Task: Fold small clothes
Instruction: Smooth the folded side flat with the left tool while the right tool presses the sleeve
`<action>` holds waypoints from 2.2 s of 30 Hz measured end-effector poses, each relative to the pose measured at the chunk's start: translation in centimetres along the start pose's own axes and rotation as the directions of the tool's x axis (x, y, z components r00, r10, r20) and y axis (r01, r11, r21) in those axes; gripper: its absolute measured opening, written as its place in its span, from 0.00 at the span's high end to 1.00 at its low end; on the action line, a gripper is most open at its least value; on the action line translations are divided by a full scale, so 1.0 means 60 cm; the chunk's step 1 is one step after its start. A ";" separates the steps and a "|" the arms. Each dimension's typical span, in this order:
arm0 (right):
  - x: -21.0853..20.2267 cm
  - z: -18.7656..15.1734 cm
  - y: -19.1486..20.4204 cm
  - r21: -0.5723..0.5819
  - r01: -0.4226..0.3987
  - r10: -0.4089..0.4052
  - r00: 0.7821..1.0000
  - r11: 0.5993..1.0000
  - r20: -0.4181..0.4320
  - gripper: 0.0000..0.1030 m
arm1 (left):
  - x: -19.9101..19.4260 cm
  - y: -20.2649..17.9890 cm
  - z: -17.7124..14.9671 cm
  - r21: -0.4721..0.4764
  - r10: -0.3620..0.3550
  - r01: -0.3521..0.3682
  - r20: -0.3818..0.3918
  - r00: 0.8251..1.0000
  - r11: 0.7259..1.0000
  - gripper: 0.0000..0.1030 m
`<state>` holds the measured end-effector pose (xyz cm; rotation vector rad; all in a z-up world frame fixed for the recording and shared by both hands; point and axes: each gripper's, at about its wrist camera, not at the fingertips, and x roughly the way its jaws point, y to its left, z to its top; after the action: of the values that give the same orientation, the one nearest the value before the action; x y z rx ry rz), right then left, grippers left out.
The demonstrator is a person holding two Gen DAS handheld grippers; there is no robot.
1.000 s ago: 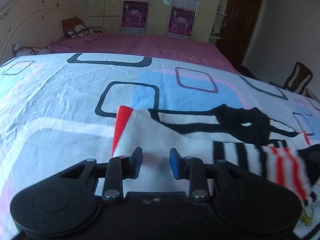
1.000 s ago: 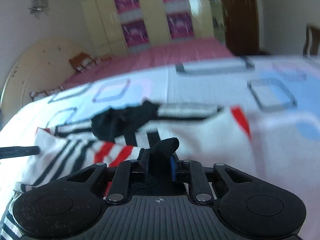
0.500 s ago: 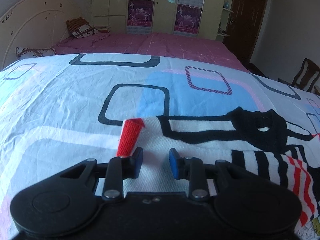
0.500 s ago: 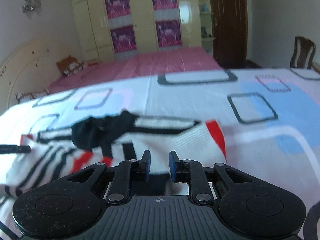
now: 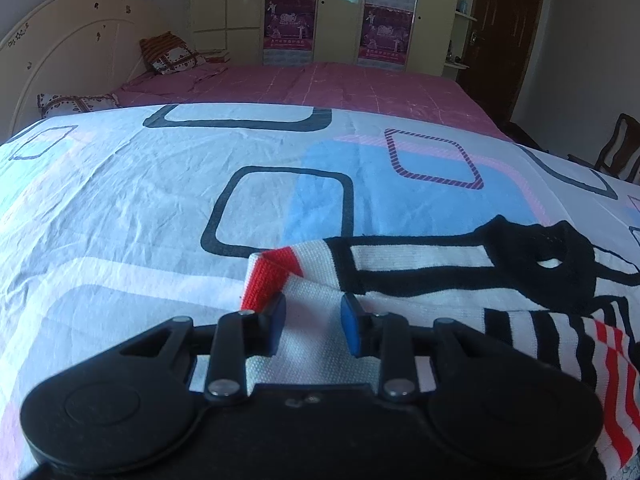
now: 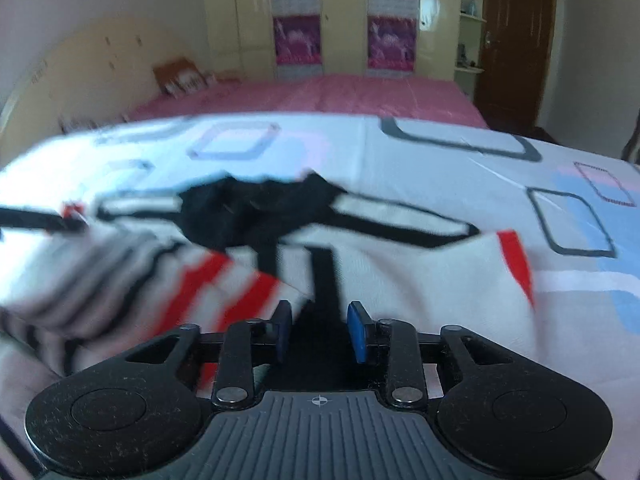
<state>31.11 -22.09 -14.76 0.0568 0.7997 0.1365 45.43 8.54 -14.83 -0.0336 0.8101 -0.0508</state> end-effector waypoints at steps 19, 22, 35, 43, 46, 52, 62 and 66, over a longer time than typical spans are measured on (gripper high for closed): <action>-0.081 -0.001 0.022 0.058 -0.129 0.126 0.990 0.990 0.055 0.69 | -0.136 -0.034 -0.063 0.062 -0.098 0.095 0.050 0.994 0.994 0.73; -0.076 -0.014 0.042 0.059 -0.155 0.153 0.988 0.986 0.030 0.69 | -0.160 -0.052 -0.100 0.072 -0.140 0.137 0.039 0.989 0.988 0.73; -0.072 -0.042 0.040 0.033 -0.109 0.110 0.994 0.993 -0.004 0.69 | -0.159 -0.063 -0.161 0.087 -0.107 0.105 0.011 0.994 0.991 0.70; -0.071 -0.052 0.032 -0.007 -0.106 0.106 0.994 0.994 -0.030 0.70 | -0.159 -0.066 -0.164 0.098 -0.090 0.088 0.016 0.996 0.991 0.69; -0.087 -0.046 0.026 -0.004 -0.091 0.091 0.996 0.996 0.018 0.69 | -0.158 -0.069 -0.163 0.096 -0.078 0.077 0.013 0.997 0.992 0.69; -0.065 -0.053 0.003 -0.037 -0.081 0.080 0.996 0.996 -0.025 0.69 | -0.156 -0.078 -0.162 0.096 -0.049 0.047 0.010 0.999 0.994 0.68; -0.063 -0.046 -0.003 -0.039 -0.111 0.109 0.993 0.993 -0.044 0.65 | -0.154 -0.094 -0.151 0.126 0.028 -0.025 -0.019 0.999 0.992 0.57; -0.065 -0.043 0.003 -0.052 -0.101 0.099 0.994 0.994 -0.048 0.63 | -0.153 -0.096 -0.148 0.142 0.041 -0.037 -0.024 0.999 0.989 0.54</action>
<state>26.56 -22.47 -13.78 0.0428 0.8380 0.2547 32.47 3.24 -14.04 0.1169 0.8326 -0.0715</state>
